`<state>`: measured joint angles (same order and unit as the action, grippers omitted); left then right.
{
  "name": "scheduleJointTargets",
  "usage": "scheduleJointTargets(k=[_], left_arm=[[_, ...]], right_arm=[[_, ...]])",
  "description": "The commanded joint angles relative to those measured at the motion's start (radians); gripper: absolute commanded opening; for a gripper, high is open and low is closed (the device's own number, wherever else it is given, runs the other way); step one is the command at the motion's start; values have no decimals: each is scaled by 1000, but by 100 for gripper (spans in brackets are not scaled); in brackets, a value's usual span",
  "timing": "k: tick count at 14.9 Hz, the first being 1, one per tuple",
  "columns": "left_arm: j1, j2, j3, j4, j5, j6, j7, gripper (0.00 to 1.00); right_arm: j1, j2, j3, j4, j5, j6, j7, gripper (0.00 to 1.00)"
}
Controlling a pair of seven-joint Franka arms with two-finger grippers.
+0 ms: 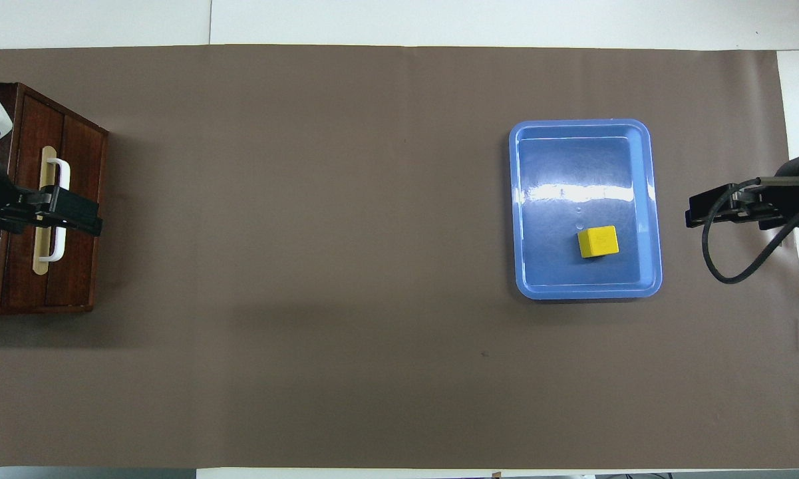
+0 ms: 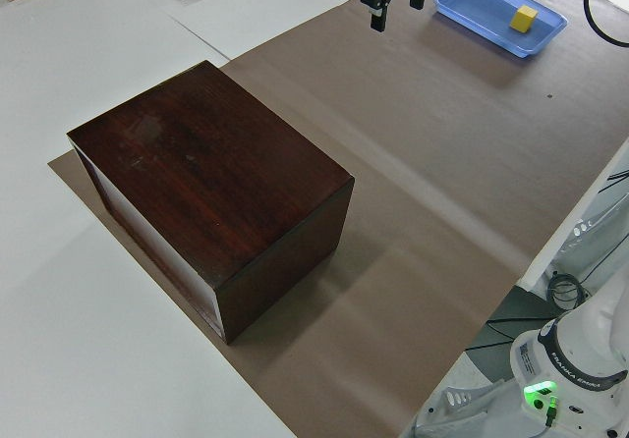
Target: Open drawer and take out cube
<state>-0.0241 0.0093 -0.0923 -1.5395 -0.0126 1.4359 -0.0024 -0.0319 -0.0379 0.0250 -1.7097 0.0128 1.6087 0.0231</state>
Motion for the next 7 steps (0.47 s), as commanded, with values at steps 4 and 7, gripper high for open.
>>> scheduleJointTargets(k=[4,7], left_arm=[[-23,6,22,19,6,1,16,100],[-17,-2,23,-1,3,21,18,100]], right_arm=[[18,12,4,22,-39,-24,-60,100],[15,12,3,22,-24,-30,-60,100]])
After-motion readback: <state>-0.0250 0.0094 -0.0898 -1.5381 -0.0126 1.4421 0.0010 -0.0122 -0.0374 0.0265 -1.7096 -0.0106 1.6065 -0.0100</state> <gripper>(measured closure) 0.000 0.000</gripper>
